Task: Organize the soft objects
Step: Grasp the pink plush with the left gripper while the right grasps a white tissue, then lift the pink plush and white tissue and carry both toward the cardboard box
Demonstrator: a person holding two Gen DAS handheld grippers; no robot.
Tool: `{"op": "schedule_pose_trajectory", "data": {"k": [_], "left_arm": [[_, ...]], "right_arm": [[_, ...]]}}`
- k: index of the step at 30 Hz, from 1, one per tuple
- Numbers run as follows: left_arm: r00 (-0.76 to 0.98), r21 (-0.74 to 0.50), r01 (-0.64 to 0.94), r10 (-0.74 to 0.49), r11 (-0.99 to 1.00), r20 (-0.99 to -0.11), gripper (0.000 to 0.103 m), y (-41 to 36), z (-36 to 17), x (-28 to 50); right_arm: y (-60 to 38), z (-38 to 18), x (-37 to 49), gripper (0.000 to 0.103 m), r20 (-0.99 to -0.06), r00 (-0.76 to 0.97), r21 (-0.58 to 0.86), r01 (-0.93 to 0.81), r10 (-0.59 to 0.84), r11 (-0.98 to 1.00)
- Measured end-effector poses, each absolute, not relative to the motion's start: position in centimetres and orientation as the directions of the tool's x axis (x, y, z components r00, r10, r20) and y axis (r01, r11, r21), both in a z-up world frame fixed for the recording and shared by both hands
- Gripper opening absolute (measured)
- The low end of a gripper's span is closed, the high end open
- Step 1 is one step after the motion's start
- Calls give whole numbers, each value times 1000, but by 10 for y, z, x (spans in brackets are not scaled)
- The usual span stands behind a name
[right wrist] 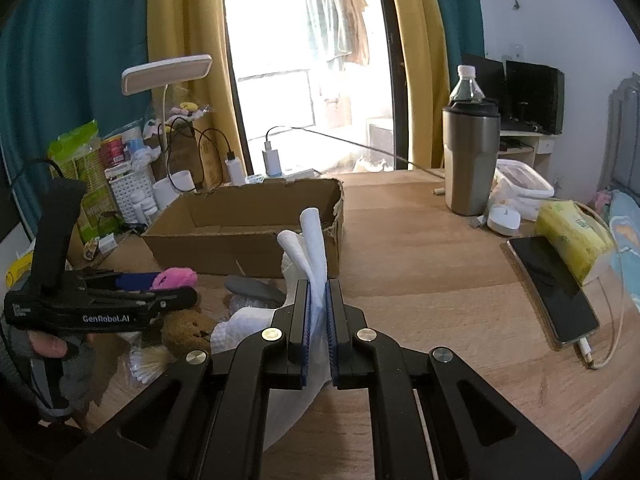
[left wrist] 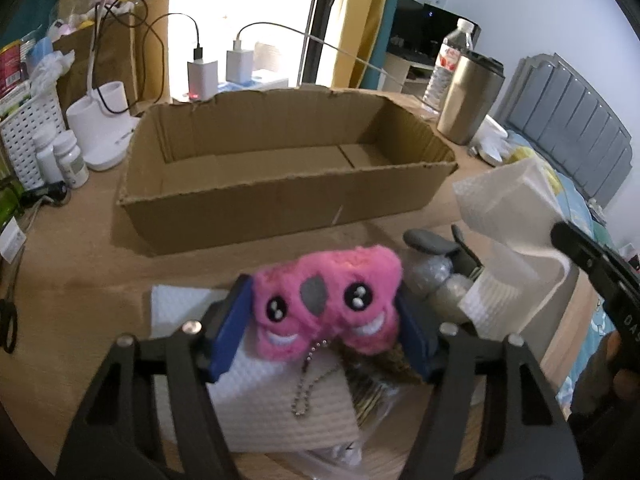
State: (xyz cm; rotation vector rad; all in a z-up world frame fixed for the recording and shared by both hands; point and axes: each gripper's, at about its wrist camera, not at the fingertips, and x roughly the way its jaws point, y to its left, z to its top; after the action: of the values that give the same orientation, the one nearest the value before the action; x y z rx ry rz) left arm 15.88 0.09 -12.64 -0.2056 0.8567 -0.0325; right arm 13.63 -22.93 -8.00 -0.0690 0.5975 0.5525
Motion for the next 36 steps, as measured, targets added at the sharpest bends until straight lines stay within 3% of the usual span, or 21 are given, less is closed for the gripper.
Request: {"op": "schedule_pose_trajectory", "data": {"k": [4,6,7,8,16,19,21,23,36], "left_arm": [[660,-197,-41,-122,980,-742,61,-1,-126,158],[663,-203,-36,-129,979,-737,60,0,-126,156],[664,-205,-34,-131,978,-736,60,-1,-126,155],[666,-207,-32,-134,978,-734,59,0,-125,154],[690,-226,-17,-152,974,-708,58,2,-119,145],[700,-233,-10,-159,973,-696,58,2,-115,140],[706,-235,-5,-163,972,-689,58,2,-113,136],[715,-233,5,-166,973,-679,58,0,-109,132],[758,-225,30,-169,974,-630,58,-1,-88,117]], "right_arm": [[-227,-94,138,11,-600,641,127,-514,478,848],[-225,-102,137,28,-628,617,130,-518,474,846],[-224,-105,136,47,-641,612,121,-516,463,848],[-223,-107,135,59,-648,605,120,-519,463,846],[-219,-125,128,60,-734,543,86,-521,407,849],[-218,-129,122,60,-745,523,81,-547,415,833],[-214,-132,117,51,-751,524,54,-558,402,828],[-211,-133,114,13,-756,519,42,-568,398,822],[-231,-78,108,7,-642,645,-12,-549,414,836]]}}
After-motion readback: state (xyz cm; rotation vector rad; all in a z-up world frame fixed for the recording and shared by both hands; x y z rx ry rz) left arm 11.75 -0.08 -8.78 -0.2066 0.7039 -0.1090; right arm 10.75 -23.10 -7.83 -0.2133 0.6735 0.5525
